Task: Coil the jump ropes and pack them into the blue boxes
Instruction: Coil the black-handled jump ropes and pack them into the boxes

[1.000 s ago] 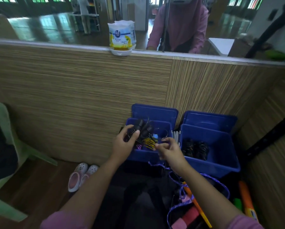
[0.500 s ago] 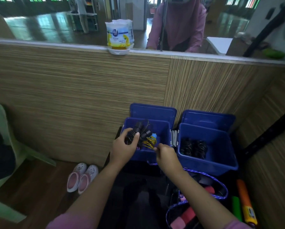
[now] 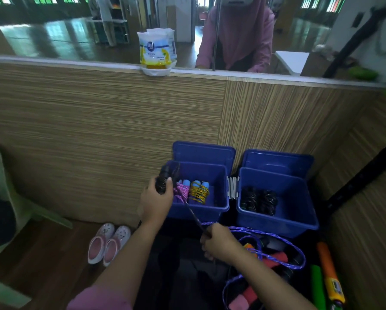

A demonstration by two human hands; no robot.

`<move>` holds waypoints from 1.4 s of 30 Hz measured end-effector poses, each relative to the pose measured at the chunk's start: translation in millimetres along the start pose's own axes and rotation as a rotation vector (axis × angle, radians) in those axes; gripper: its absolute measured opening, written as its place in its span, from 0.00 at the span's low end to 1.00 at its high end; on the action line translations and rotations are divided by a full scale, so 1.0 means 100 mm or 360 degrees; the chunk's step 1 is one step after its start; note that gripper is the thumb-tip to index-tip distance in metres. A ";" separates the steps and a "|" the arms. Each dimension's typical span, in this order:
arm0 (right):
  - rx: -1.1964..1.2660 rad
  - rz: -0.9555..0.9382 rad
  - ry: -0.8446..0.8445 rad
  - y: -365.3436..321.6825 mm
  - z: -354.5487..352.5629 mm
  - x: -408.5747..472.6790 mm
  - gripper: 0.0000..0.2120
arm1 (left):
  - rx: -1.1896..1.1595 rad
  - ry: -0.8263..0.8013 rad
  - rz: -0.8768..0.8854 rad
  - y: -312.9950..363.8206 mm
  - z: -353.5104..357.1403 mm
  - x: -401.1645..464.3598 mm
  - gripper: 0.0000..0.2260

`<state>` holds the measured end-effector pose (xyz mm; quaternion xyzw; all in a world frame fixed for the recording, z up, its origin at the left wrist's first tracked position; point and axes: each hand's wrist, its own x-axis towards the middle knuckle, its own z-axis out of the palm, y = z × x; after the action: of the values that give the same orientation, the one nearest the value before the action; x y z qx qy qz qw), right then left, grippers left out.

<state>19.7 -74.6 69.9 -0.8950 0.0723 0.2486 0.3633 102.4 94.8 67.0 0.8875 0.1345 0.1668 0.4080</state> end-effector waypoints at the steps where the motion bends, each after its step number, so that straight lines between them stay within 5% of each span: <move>1: 0.0020 -0.0049 -0.0022 -0.01 0.04 -0.05 0.06 | 0.0056 -0.0014 -0.0020 -0.02 0.00 0.02 0.16; 7: -0.0457 -0.0488 -0.0150 -0.31 -0.22 -0.37 0.12 | 0.0506 -0.0276 0.0188 -0.08 0.04 -0.20 0.19; 15: -0.0674 -0.0672 -0.0352 -0.58 -0.85 -0.38 0.09 | 0.0739 -0.0883 0.0569 -0.05 0.10 -0.41 0.21; 19: -0.0654 -0.0770 -0.0281 -0.52 -1.06 -0.16 0.09 | 0.0592 -0.1119 0.0689 -0.08 0.06 -0.48 0.20; 26: -0.0429 -0.0845 -0.0185 -0.24 -1.20 0.25 0.10 | 0.0277 -0.1450 0.1041 -0.01 -0.13 -0.57 0.39; 33: 0.0202 -0.0649 -0.0207 0.15 -1.00 0.36 0.11 | -0.0103 -0.1228 0.0801 0.13 -0.26 -0.63 0.27; 37: 0.0471 -0.0456 0.0114 0.42 -0.78 0.37 0.07 | -0.0495 -0.1152 0.0687 0.22 -0.28 -0.59 0.25; 42: 0.0740 -0.0709 0.0298 0.36 -0.56 0.24 0.11 | -0.0699 -0.0921 0.0234 0.19 -0.18 -0.42 0.19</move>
<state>50.9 -137.7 69.9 -0.8009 -0.0372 0.0568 0.5950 58.4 79.1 85.1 0.7964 -0.0895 -0.0374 0.5969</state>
